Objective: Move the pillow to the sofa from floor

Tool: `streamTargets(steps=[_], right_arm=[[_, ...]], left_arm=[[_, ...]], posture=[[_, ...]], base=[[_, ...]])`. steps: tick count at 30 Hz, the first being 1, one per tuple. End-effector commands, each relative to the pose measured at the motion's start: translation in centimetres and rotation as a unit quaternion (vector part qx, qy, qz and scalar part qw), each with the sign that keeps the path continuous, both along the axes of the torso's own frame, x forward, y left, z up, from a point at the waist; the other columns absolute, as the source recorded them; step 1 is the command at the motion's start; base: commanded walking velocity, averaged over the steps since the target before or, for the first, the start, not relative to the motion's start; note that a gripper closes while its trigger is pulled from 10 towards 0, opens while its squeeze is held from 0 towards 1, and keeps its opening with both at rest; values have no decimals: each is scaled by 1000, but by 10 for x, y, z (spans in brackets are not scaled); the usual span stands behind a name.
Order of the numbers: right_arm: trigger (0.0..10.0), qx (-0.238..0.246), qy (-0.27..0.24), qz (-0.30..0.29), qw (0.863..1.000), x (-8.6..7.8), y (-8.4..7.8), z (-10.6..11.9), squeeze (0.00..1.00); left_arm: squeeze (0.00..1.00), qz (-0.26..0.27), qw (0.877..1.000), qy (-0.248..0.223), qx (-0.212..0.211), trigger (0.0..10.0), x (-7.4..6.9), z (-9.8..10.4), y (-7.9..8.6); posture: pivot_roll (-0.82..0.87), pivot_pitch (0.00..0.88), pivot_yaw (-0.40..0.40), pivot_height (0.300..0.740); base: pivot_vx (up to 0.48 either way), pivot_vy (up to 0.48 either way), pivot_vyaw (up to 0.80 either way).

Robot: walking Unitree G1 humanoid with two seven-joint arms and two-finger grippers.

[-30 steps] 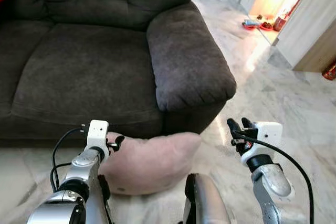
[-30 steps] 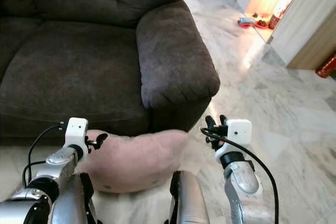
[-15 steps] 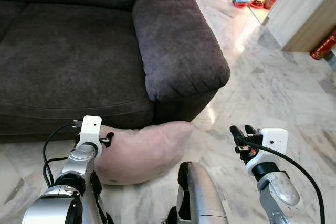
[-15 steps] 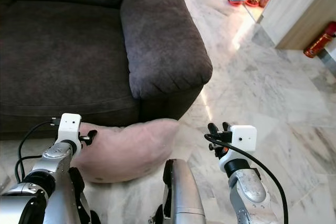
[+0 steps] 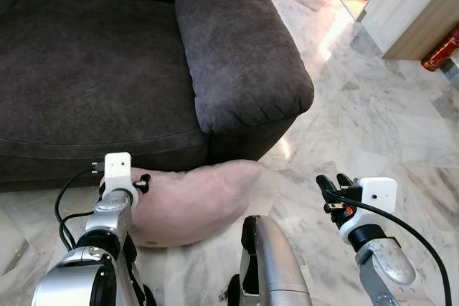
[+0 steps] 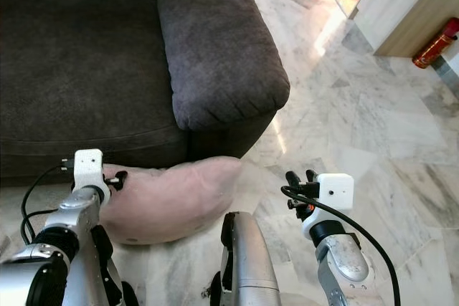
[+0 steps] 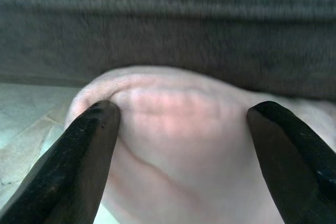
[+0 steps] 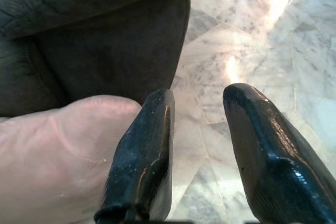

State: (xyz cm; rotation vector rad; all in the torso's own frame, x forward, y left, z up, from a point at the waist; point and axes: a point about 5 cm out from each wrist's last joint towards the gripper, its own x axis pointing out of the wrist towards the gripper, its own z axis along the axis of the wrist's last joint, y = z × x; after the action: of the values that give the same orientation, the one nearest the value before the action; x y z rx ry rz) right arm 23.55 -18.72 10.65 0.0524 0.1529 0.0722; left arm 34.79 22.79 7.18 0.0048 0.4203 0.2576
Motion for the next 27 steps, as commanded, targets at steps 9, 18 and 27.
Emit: streamTargets(steps=[9, 18, 27], right_arm=[[10000, 2, 1, -13, 1000, -1, -5, 0, 0], [10000, 7, 4, -10, 1000, -1, -2, -3, 0], [10000, 11, 5, -12, 1000, 1, 1, -5, 0]], left_arm=[[0, -8, 999, -1, -41, 10000, 5, 13, -8], [0, 3, 998, 36, -56, 10000, -13, 7, -8], [0, -3, 999, 10, 38, 10000, -27, 30, -11]], posture=[[-133, 219, -208, 498], [-120, 221, -201, 498], [-104, 218, -191, 498]], base=[[0, 0, 0], [0, 0, 0], [0, 0, 0]])
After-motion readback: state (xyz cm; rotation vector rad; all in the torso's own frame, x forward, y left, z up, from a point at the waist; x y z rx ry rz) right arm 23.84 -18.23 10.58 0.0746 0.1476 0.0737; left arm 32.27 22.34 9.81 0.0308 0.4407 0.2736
